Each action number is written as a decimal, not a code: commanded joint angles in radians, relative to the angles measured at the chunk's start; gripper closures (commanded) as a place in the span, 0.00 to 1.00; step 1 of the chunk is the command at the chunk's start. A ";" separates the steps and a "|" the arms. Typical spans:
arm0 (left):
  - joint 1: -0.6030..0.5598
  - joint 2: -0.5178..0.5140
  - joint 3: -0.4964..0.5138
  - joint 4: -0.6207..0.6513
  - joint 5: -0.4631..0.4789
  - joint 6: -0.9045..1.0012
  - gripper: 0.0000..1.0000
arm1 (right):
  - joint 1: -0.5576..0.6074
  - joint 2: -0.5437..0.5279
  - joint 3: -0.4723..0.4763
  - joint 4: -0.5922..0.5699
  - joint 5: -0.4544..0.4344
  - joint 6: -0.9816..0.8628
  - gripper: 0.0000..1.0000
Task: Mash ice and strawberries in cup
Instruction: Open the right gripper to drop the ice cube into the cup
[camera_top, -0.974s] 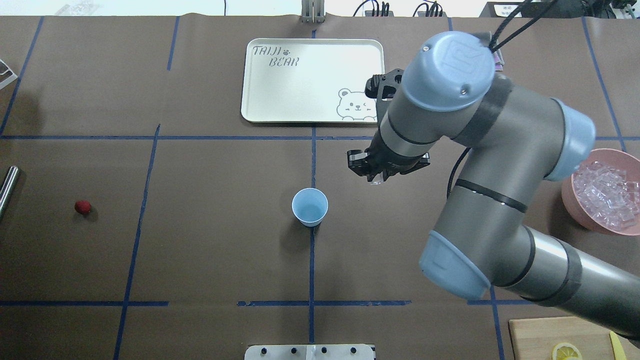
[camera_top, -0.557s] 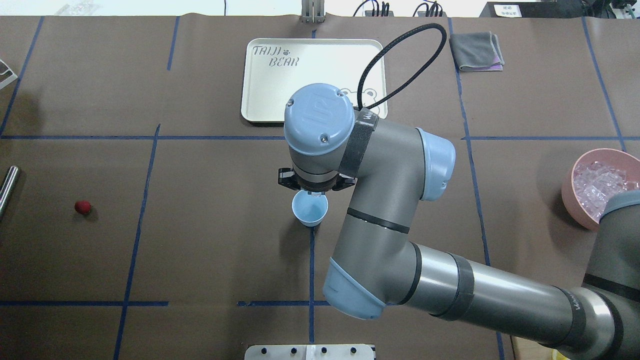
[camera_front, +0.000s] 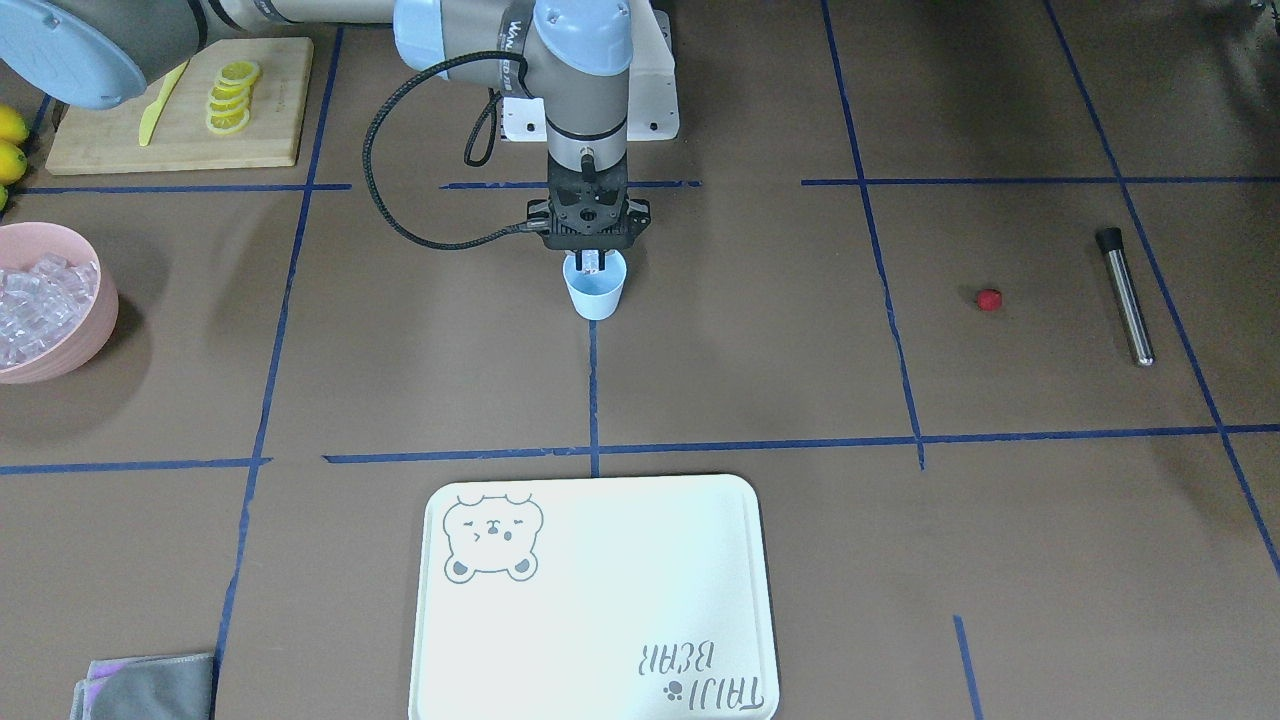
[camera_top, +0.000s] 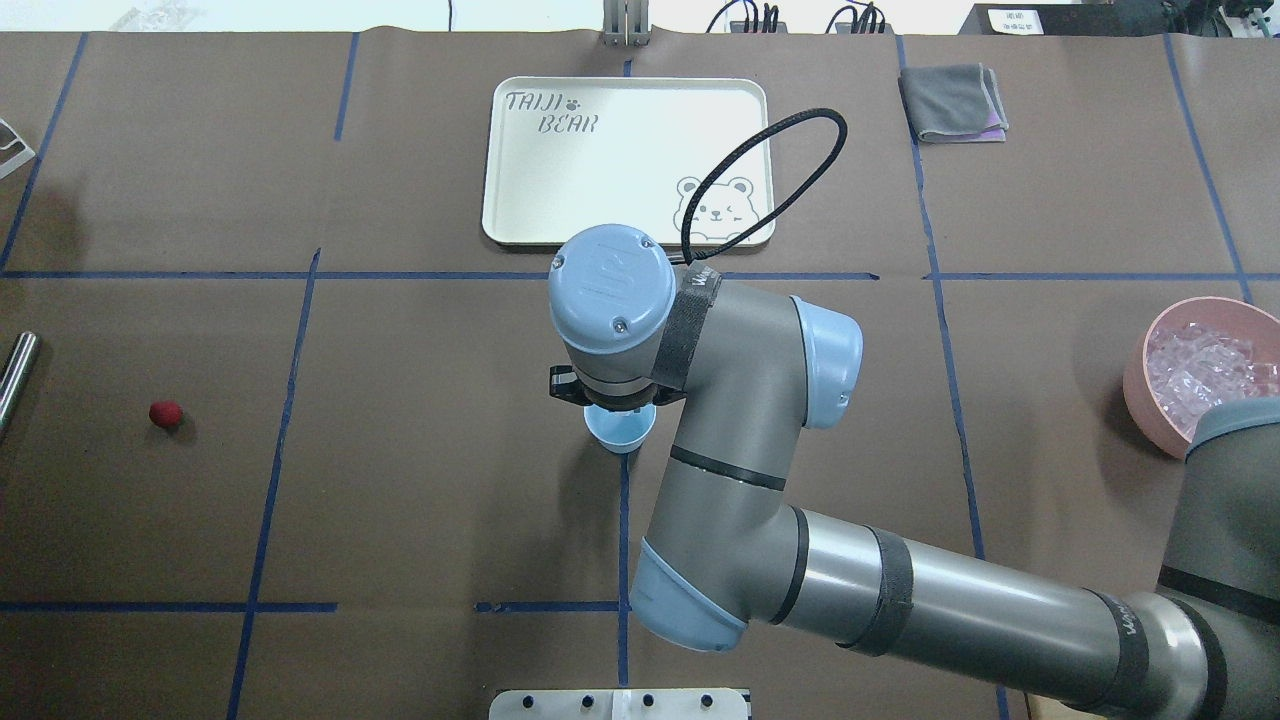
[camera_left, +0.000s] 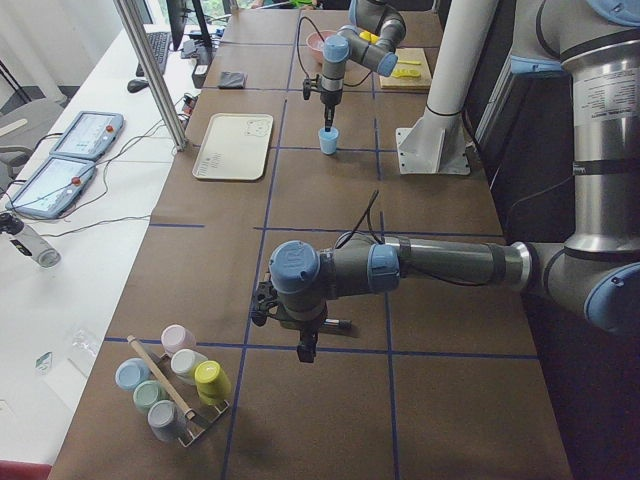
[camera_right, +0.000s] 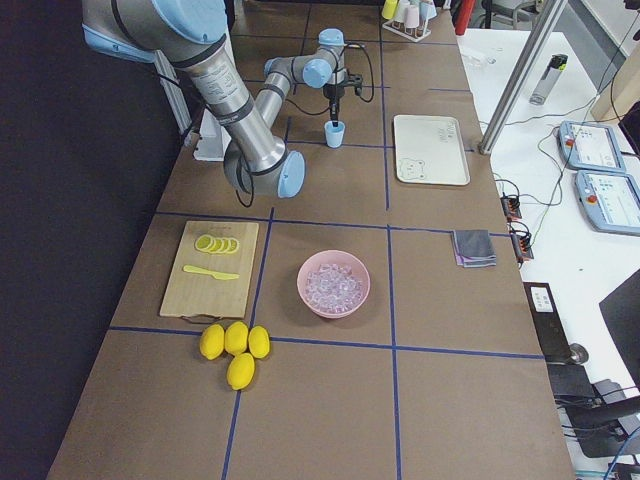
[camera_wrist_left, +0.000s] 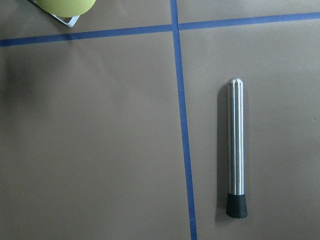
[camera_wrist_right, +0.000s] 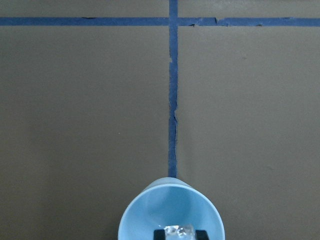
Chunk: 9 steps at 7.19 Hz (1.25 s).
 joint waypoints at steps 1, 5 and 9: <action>0.002 0.000 0.000 0.000 0.000 0.000 0.00 | -0.005 -0.002 -0.001 0.001 0.003 -0.009 0.01; 0.000 0.000 -0.002 0.000 0.000 0.000 0.00 | -0.005 0.000 0.009 -0.001 0.002 -0.006 0.01; 0.002 0.000 0.000 -0.002 -0.002 0.000 0.00 | 0.102 -0.144 0.183 -0.006 0.055 -0.131 0.08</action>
